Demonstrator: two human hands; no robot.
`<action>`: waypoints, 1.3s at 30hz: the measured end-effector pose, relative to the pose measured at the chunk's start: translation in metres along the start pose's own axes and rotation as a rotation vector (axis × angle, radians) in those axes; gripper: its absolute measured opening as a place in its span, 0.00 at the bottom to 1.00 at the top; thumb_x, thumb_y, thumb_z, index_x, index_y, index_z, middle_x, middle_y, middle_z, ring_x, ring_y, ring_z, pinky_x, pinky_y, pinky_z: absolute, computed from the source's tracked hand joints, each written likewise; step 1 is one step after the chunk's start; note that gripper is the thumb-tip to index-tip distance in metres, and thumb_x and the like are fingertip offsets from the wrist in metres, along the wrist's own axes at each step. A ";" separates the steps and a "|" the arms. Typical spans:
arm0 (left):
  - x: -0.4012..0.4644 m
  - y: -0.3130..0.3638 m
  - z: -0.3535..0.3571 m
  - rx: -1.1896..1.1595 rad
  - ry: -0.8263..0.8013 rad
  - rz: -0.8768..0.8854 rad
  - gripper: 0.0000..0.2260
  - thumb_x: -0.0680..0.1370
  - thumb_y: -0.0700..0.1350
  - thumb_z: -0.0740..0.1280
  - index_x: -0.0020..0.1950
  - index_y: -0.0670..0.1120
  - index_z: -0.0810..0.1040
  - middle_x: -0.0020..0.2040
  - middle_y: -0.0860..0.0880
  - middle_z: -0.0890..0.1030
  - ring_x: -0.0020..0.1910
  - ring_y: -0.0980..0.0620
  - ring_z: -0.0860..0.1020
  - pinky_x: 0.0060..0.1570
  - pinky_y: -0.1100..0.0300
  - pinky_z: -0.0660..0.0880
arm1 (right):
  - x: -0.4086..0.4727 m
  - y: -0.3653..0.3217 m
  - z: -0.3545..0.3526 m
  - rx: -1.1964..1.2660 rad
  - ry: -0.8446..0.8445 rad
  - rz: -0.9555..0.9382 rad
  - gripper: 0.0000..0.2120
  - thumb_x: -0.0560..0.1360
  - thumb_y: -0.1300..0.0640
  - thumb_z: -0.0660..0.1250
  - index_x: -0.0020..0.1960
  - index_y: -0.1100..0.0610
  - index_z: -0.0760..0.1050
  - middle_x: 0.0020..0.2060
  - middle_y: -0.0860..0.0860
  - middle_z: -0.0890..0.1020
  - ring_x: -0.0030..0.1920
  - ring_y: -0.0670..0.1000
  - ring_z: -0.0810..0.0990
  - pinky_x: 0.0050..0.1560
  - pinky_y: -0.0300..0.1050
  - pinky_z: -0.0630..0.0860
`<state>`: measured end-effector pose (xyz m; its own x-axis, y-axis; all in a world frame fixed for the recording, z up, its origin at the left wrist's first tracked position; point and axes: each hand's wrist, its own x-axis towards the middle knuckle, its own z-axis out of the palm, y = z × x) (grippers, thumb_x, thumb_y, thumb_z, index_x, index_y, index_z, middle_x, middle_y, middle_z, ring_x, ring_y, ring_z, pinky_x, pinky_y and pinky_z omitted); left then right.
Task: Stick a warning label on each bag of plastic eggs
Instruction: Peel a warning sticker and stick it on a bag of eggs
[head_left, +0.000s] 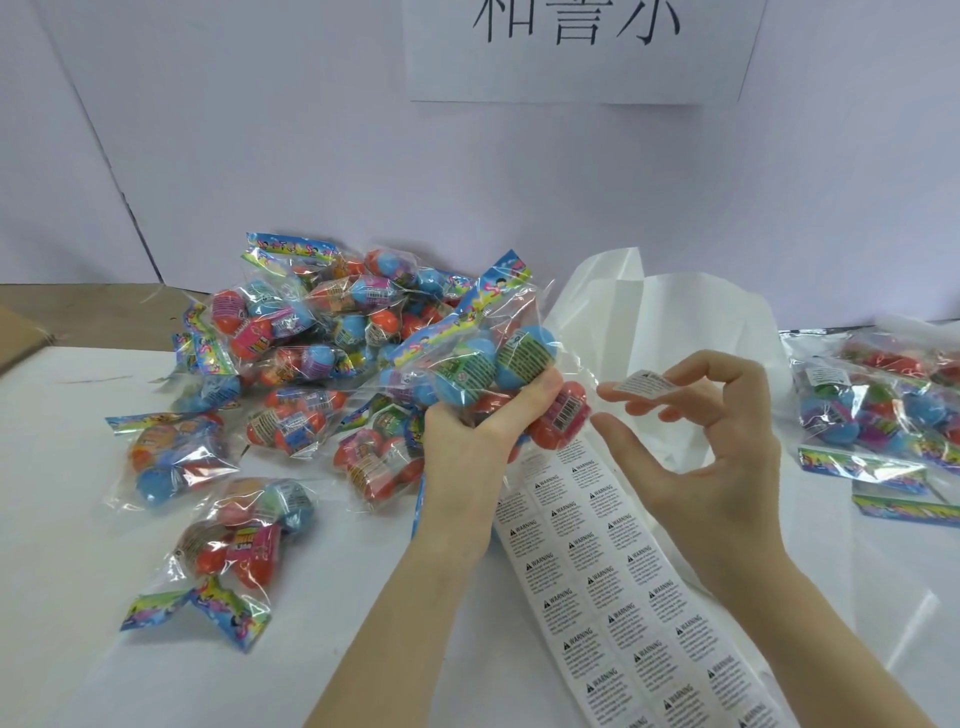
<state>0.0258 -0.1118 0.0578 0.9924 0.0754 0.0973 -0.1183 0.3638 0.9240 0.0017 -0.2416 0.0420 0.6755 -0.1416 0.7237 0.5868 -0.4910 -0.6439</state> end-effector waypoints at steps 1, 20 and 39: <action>-0.001 0.000 0.000 0.004 0.002 0.001 0.10 0.67 0.40 0.74 0.30 0.55 0.84 0.30 0.54 0.83 0.29 0.62 0.80 0.27 0.72 0.72 | 0.000 0.000 0.000 0.011 -0.004 0.008 0.22 0.67 0.56 0.73 0.49 0.45 0.62 0.40 0.37 0.83 0.42 0.40 0.79 0.47 0.30 0.70; -0.001 -0.001 -0.003 0.034 -0.185 0.052 0.09 0.64 0.44 0.72 0.40 0.57 0.84 0.39 0.53 0.85 0.41 0.55 0.83 0.40 0.65 0.78 | 0.008 -0.004 -0.007 0.342 0.095 0.249 0.26 0.65 0.67 0.73 0.49 0.48 0.61 0.37 0.48 0.85 0.39 0.50 0.82 0.50 0.42 0.76; 0.004 0.002 -0.008 0.056 -0.135 -0.070 0.12 0.56 0.45 0.80 0.34 0.58 0.84 0.33 0.55 0.83 0.33 0.60 0.80 0.34 0.67 0.76 | 0.010 -0.010 -0.014 0.391 0.159 0.117 0.14 0.67 0.52 0.67 0.47 0.37 0.68 0.49 0.44 0.76 0.40 0.51 0.76 0.46 0.44 0.73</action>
<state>0.0295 -0.1036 0.0571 0.9942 -0.0752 0.0769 -0.0499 0.3110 0.9491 -0.0035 -0.2497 0.0594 0.6884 -0.3222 0.6499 0.6559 -0.1062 -0.7474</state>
